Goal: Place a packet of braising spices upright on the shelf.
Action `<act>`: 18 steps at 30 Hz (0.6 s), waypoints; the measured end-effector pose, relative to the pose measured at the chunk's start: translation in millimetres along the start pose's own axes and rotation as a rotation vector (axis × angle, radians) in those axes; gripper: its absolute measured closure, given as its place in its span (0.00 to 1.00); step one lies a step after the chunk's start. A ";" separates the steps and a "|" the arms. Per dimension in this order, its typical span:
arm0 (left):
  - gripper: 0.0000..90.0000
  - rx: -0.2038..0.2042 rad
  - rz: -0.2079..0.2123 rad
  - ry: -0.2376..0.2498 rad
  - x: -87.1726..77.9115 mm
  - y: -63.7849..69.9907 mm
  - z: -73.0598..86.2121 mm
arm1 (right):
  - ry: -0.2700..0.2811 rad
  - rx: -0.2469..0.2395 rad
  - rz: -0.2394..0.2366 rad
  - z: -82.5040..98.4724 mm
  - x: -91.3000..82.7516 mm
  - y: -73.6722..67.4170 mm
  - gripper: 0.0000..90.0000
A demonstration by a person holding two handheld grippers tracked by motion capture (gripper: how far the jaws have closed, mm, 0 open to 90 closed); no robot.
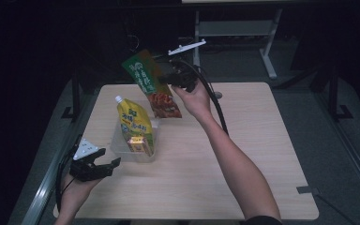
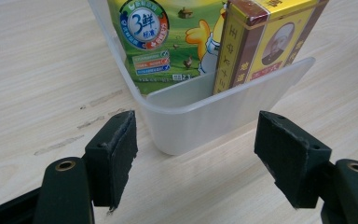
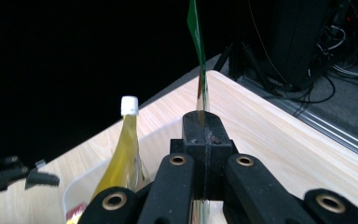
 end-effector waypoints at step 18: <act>0.35 -0.012 0.011 -0.007 8.8 -4.4 0.2 | 0.018 0.079 -0.008 24.5 82.0 -4.6 1.00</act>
Point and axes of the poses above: each handheld gripper's, and its own axes: x roughly forward along the jaws, z roughly out of its underside, y roughly to its right, the point moved 7 cm from there along x, roughly forward along the jaws, and after that the axes turned 10 degrees about y, right-handed, at the moved point
